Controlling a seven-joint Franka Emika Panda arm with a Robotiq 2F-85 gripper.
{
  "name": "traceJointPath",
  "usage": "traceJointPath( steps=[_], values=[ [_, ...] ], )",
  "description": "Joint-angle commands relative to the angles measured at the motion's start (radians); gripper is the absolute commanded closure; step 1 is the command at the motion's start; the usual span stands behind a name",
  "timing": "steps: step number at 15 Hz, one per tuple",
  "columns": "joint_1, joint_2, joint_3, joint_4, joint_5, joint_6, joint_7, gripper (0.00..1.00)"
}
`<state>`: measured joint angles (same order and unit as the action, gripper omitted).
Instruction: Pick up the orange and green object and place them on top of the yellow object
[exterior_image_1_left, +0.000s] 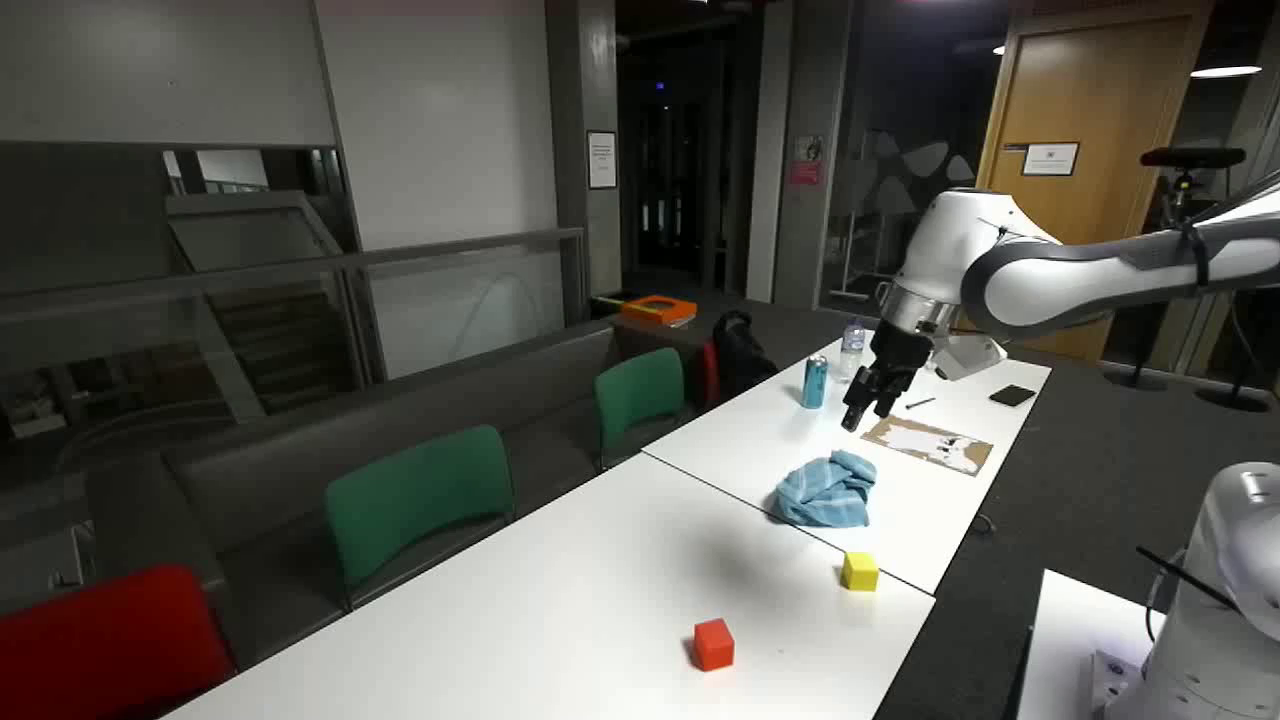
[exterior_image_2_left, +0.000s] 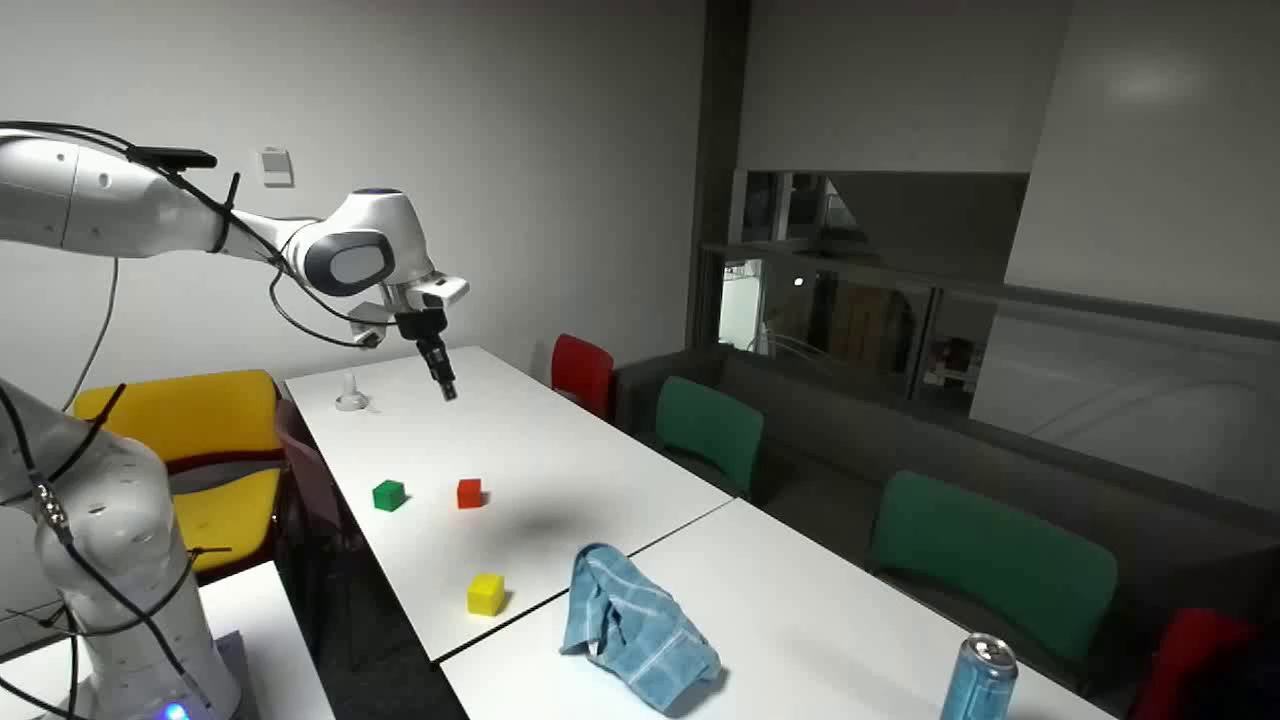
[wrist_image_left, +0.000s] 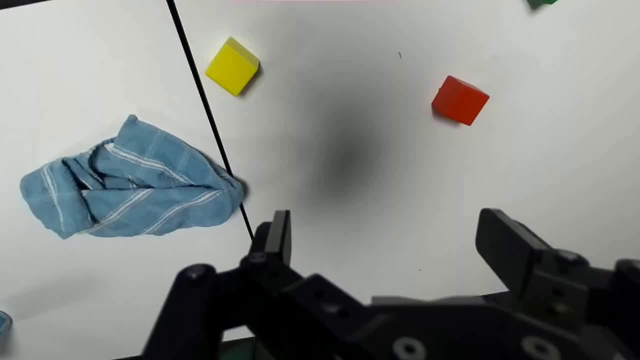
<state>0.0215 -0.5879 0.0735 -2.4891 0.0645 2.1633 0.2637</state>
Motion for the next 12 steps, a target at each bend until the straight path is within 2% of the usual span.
traceJointPath(
  steps=[1,11,12],
  values=[
    [-0.008,0.000,0.007,0.002,0.005,-0.002,-0.004,0.00],
    [-0.007,0.000,0.007,0.002,0.005,-0.002,-0.005,0.00],
    [0.016,-0.004,-0.016,0.001,0.028,0.013,-0.059,0.00]
  ],
)
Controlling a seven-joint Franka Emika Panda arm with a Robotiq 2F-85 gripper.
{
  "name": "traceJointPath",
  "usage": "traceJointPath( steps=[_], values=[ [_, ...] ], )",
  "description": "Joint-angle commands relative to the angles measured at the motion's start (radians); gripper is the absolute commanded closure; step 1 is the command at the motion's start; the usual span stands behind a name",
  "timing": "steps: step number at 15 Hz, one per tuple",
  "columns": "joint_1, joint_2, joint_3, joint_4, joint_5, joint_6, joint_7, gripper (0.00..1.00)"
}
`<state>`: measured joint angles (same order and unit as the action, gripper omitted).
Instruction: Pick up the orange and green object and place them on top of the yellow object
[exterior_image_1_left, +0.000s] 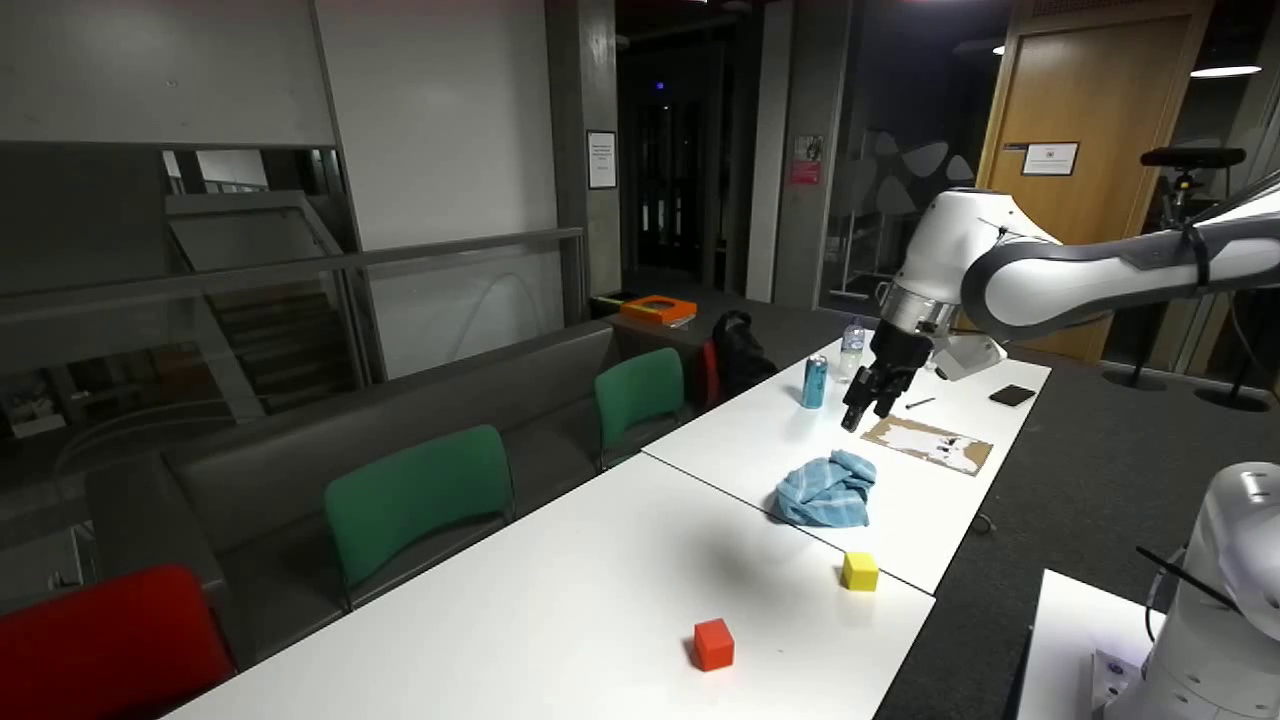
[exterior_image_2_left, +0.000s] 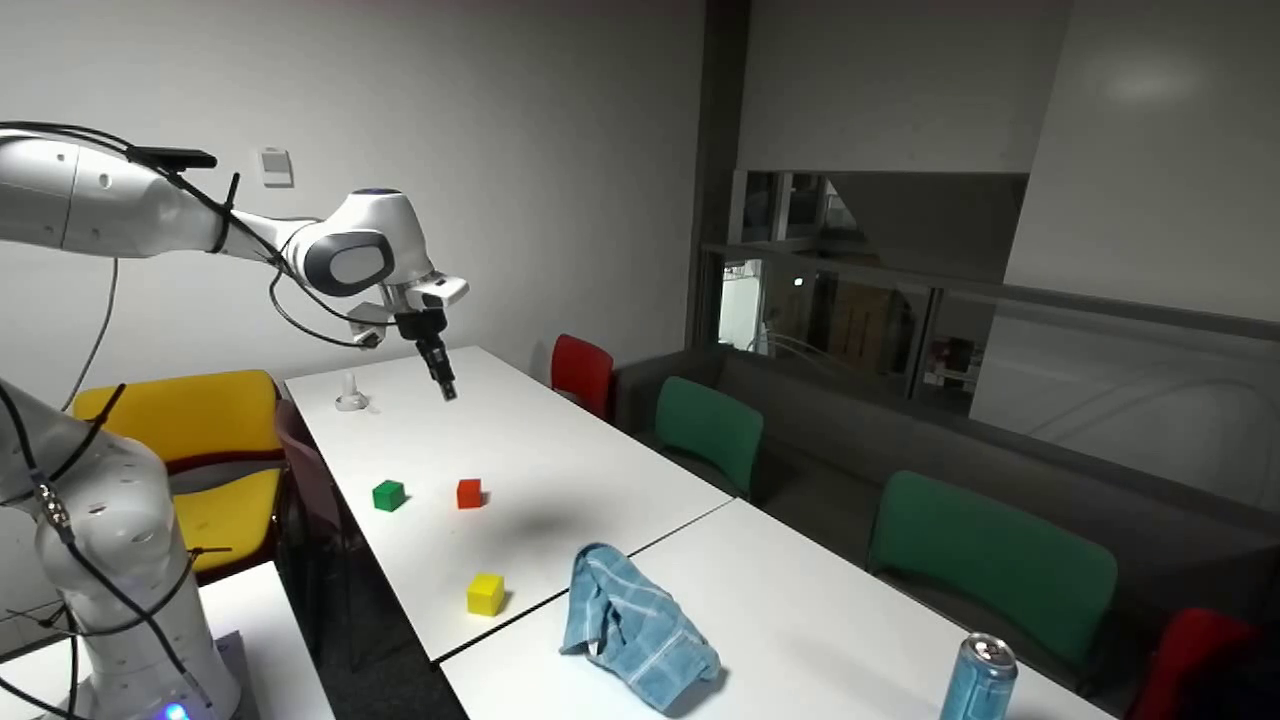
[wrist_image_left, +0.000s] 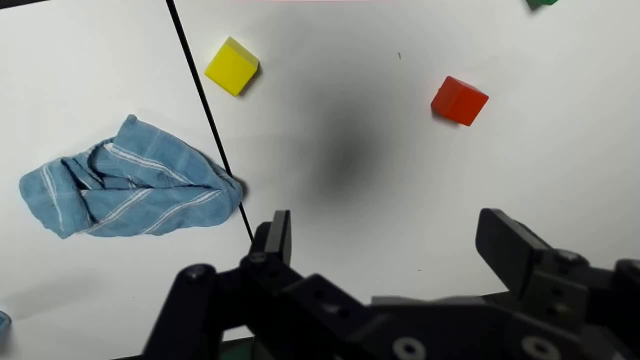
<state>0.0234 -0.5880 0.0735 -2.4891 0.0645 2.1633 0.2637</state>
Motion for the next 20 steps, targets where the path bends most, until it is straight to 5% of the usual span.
traceJointPath(
  steps=[1,5,11,12,18,20],
  values=[
    [0.025,-0.008,-0.022,-0.002,0.037,0.043,-0.087,0.00],
    [0.099,0.041,-0.036,0.042,0.072,0.114,-0.265,0.00],
    [0.227,0.144,-0.061,0.169,0.162,0.040,-0.511,0.00],
    [0.182,0.101,-0.018,0.109,0.122,0.075,-0.414,0.00],
    [0.202,0.137,-0.033,0.144,0.143,0.068,-0.476,0.00],
    [0.239,0.174,-0.046,0.174,0.143,0.020,-0.596,0.00]
  ],
)
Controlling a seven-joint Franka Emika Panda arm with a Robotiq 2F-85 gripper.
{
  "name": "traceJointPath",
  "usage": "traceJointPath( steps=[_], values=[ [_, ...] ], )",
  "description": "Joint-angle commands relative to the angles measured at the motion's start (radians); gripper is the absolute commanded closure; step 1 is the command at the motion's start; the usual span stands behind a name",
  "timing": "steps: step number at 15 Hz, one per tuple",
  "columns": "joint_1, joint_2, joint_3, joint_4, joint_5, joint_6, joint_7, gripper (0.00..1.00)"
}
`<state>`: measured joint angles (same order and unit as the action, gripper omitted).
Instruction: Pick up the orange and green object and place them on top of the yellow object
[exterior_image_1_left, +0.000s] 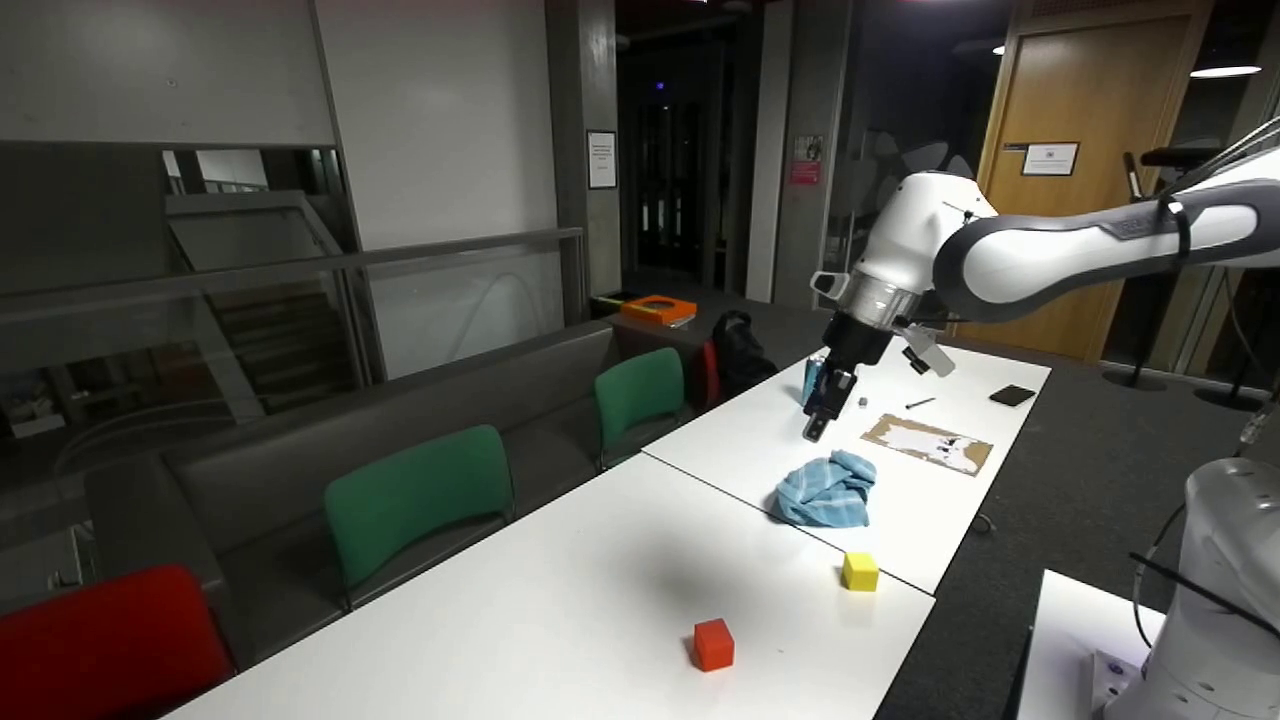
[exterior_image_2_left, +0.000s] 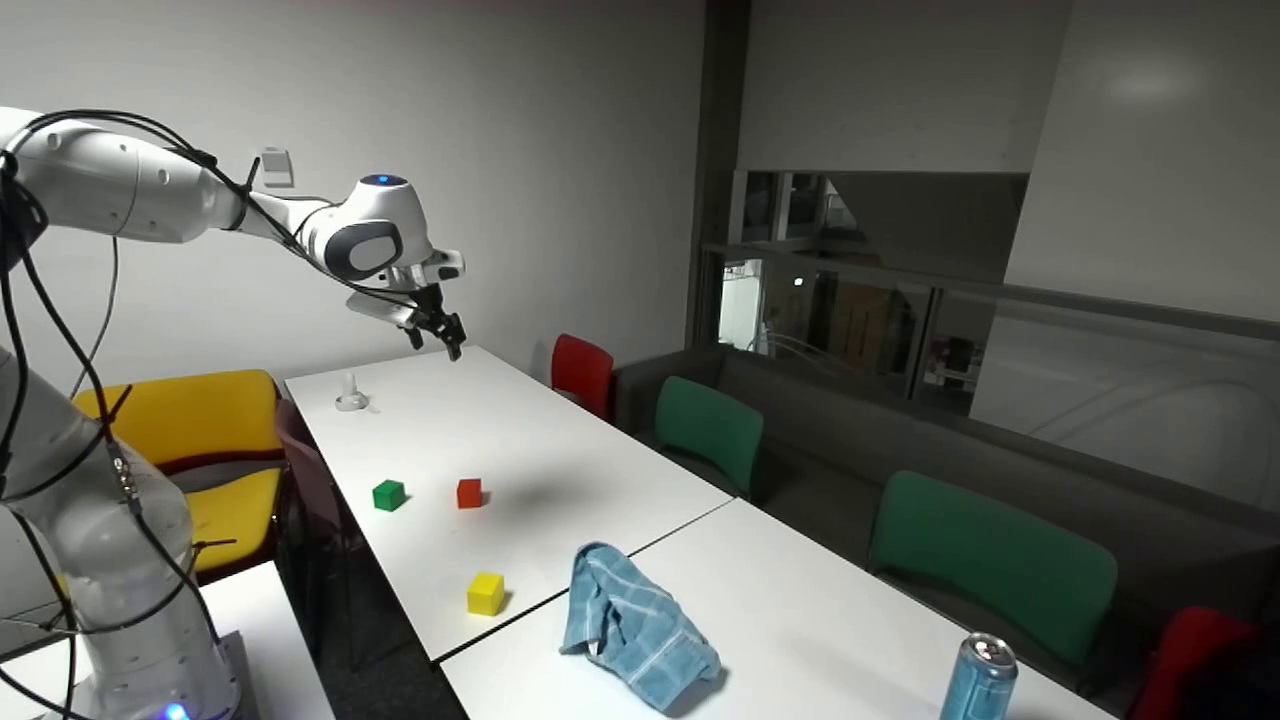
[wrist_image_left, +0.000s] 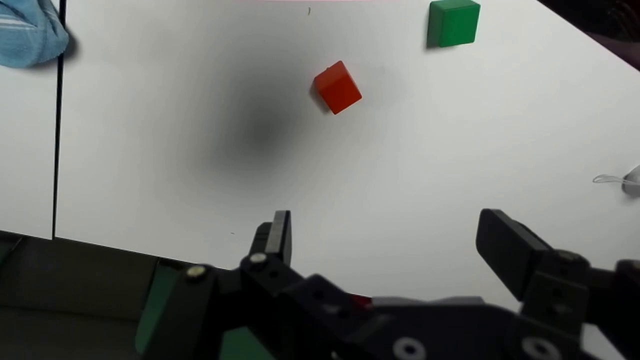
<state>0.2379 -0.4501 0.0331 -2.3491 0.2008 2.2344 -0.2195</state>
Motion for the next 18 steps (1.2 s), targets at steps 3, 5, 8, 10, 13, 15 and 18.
traceJointPath(
  steps=[3,5,8,10,13,15,18],
  values=[
    [0.054,0.165,0.004,0.104,0.021,-0.088,-0.212,0.00],
    [0.064,0.270,-0.001,0.175,0.035,-0.109,-0.302,0.00],
    [0.044,0.411,0.013,0.305,0.041,-0.173,-0.449,0.00],
    [0.019,0.490,0.033,0.393,0.029,-0.238,-0.536,0.00],
    [-0.005,0.477,0.065,0.348,0.011,-0.200,-0.487,0.00],
    [-0.012,0.487,0.076,0.346,0.010,-0.198,-0.481,0.00],
    [-0.014,0.483,0.080,0.345,0.010,-0.198,-0.481,0.00]
  ],
)
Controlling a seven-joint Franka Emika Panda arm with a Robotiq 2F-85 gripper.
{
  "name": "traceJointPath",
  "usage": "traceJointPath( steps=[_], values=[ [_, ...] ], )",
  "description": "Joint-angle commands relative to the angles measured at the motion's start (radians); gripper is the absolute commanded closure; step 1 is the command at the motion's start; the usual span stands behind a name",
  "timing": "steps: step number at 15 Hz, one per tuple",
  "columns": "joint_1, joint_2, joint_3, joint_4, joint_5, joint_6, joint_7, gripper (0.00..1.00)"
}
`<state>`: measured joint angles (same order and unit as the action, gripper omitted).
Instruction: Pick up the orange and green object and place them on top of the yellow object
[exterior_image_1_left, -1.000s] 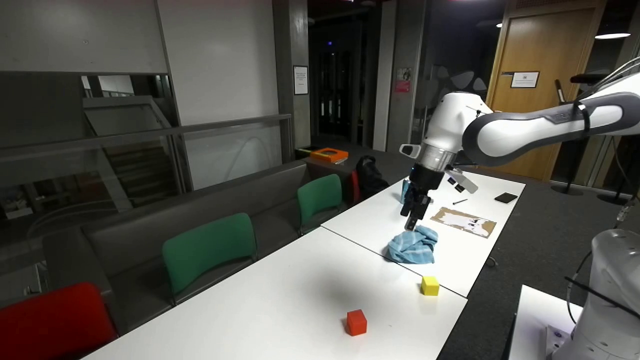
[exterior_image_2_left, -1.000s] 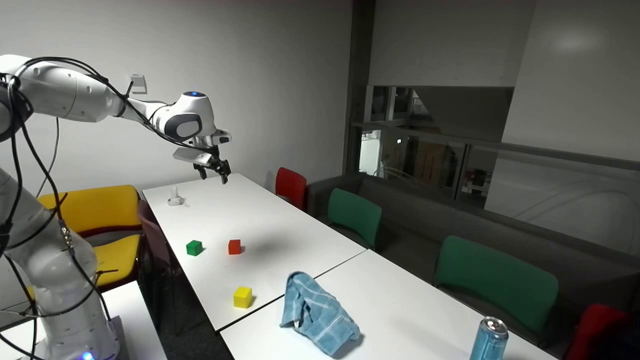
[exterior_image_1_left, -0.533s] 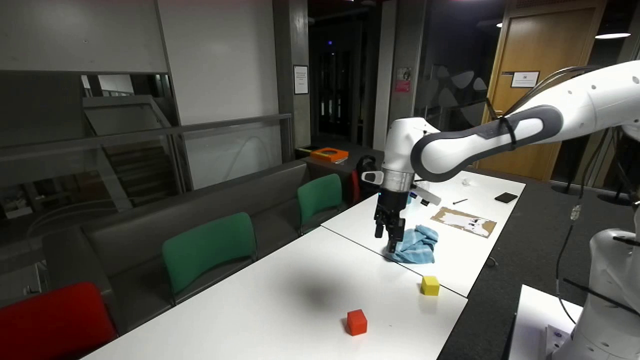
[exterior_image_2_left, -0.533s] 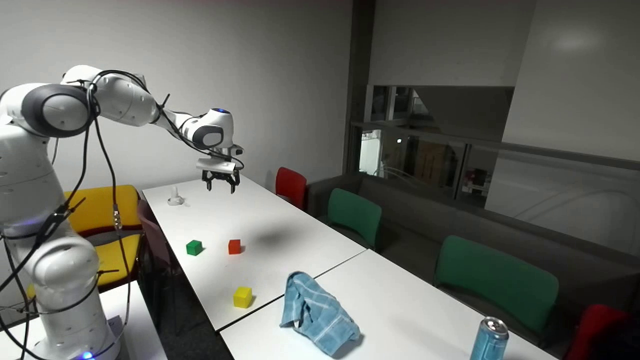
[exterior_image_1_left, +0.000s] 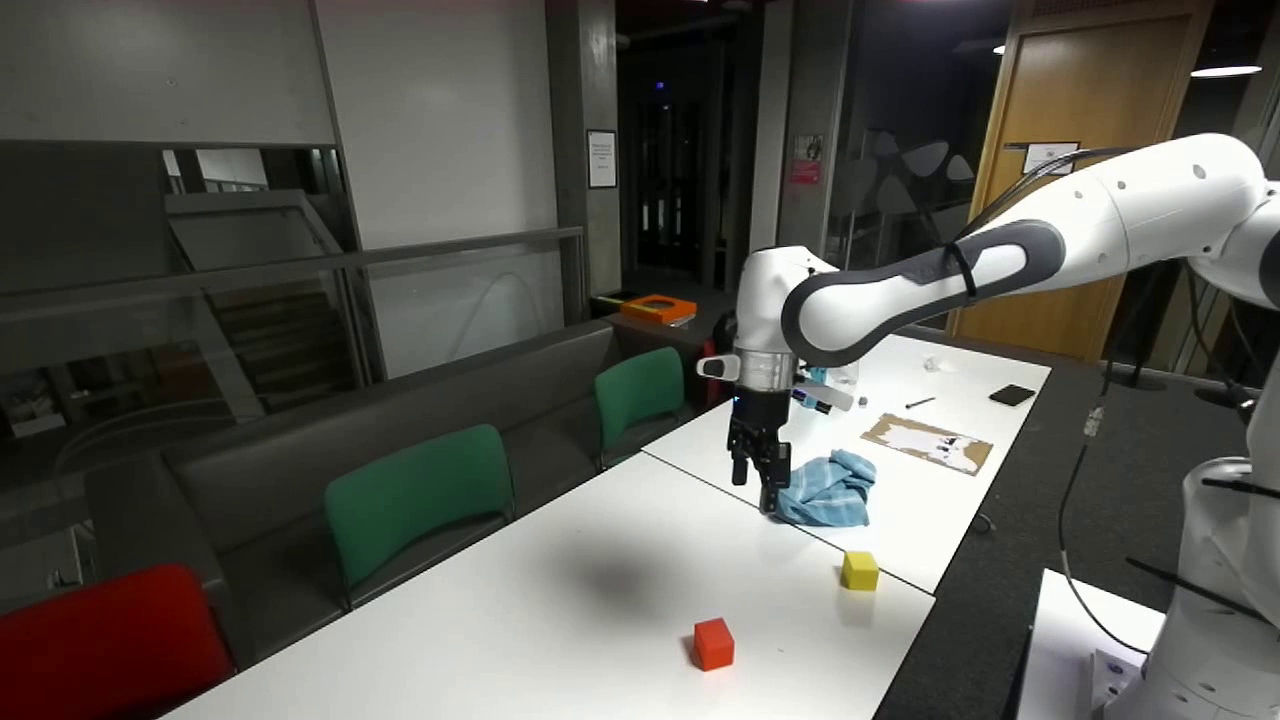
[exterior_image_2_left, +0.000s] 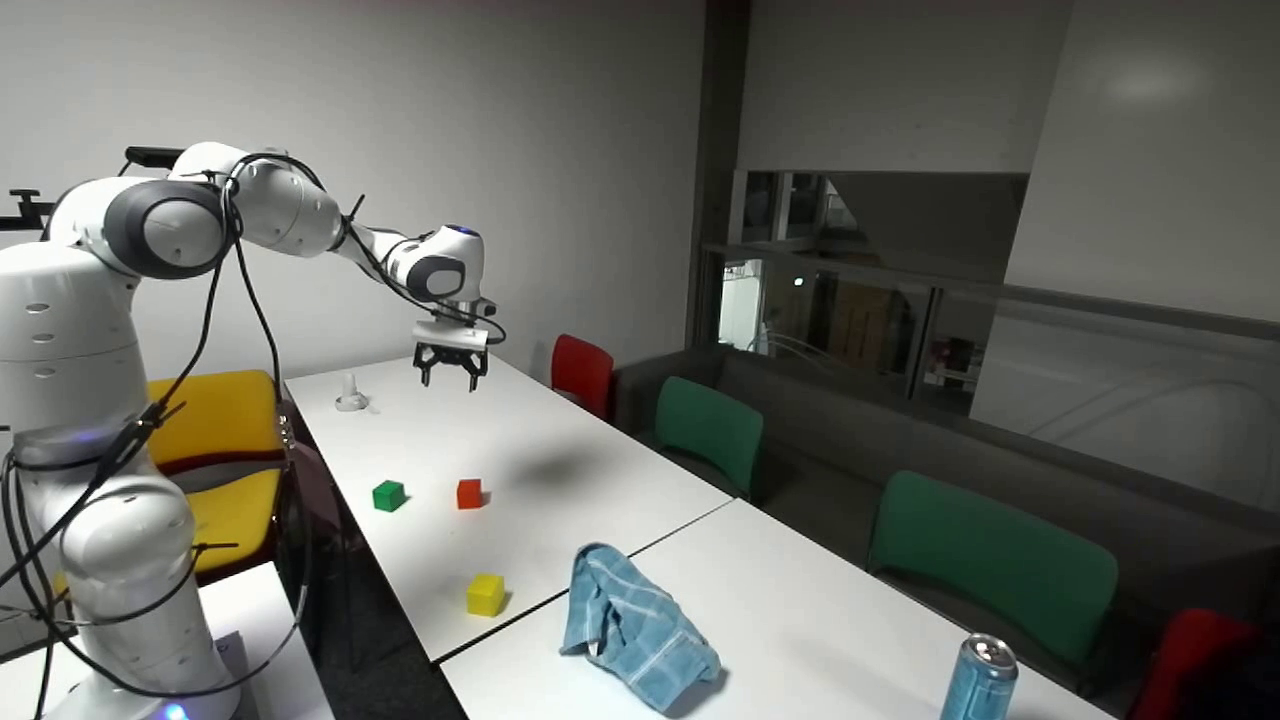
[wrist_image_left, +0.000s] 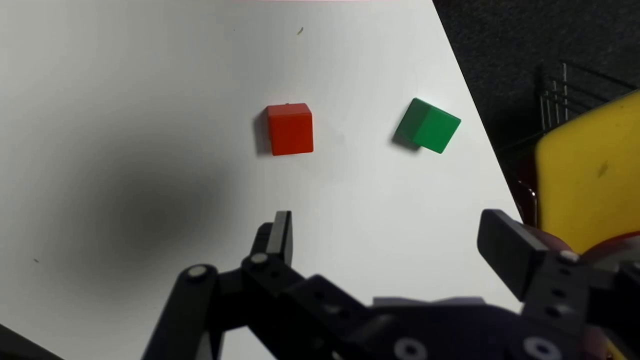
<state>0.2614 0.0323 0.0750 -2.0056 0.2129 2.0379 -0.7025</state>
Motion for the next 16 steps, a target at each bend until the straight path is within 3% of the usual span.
traceJointPath(
  steps=[1,7,11,16],
  values=[
    [-0.037,0.015,0.043,0.010,-0.003,0.015,0.020,0.00],
    [-0.050,0.229,0.071,0.113,-0.040,-0.029,0.105,0.00],
    [-0.047,0.380,0.082,0.218,-0.157,-0.157,0.171,0.00],
    [-0.047,0.481,0.119,0.296,-0.220,-0.168,0.126,0.00]
  ],
)
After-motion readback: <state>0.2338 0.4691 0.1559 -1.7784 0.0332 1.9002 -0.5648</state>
